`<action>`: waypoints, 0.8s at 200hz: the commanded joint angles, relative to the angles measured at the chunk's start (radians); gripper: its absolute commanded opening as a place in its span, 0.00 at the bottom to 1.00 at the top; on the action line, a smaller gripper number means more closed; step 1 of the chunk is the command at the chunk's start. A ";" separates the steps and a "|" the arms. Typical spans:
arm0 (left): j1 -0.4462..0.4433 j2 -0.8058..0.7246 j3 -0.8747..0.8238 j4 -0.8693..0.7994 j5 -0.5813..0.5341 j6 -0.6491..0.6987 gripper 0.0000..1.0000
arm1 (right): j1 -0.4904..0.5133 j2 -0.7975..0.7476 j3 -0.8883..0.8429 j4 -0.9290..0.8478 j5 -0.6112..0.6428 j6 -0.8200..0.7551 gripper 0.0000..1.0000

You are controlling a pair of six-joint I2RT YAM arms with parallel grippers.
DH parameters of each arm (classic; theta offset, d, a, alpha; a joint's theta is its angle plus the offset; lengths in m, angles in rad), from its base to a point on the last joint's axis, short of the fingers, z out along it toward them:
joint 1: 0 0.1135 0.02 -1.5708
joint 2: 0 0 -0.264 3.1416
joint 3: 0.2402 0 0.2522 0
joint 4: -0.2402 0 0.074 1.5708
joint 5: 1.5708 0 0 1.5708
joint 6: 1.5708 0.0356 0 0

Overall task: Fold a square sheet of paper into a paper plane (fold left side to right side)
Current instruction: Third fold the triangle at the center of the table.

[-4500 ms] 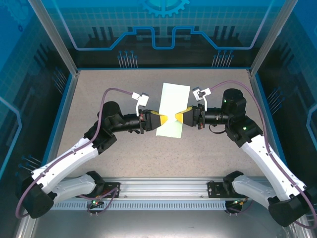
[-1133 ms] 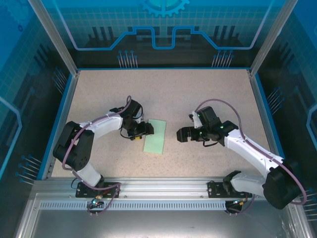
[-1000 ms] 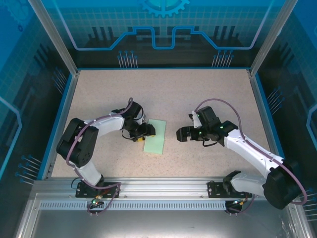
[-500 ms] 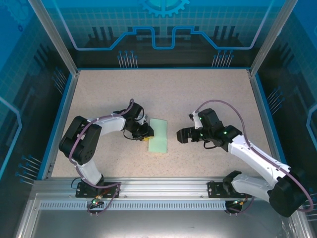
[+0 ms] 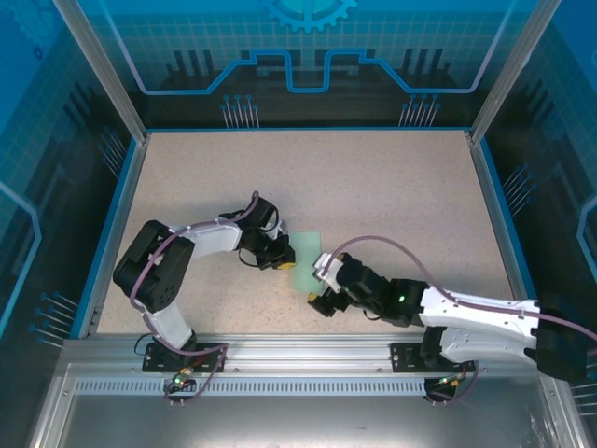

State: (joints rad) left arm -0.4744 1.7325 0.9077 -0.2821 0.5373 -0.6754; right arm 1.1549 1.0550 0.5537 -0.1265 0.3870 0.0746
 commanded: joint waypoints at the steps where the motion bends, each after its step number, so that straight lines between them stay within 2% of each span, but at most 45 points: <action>1: -0.004 -0.036 -0.013 0.031 0.060 -0.040 0.06 | 0.068 0.098 0.002 0.139 0.154 -0.166 0.98; 69: -0.004 -0.044 -0.026 0.057 0.092 -0.066 0.05 | 0.106 0.384 0.130 0.169 0.218 -0.236 0.99; 99: -0.003 -0.046 -0.023 0.054 0.095 -0.066 0.05 | 0.085 0.483 0.212 0.117 0.234 -0.196 0.83; 132: -0.004 -0.050 -0.027 0.046 0.095 -0.060 0.05 | 0.070 0.502 0.220 0.134 0.230 -0.179 0.69; 149: -0.003 -0.051 -0.026 0.043 0.093 -0.056 0.05 | 0.062 0.493 0.217 0.121 0.215 -0.173 0.58; 160: -0.004 -0.049 -0.027 0.044 0.093 -0.055 0.05 | 0.057 0.488 0.218 0.108 0.205 -0.166 0.47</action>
State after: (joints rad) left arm -0.4744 1.7092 0.8936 -0.2295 0.5999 -0.7280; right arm 1.2293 1.5471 0.7528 -0.0044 0.5972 -0.1192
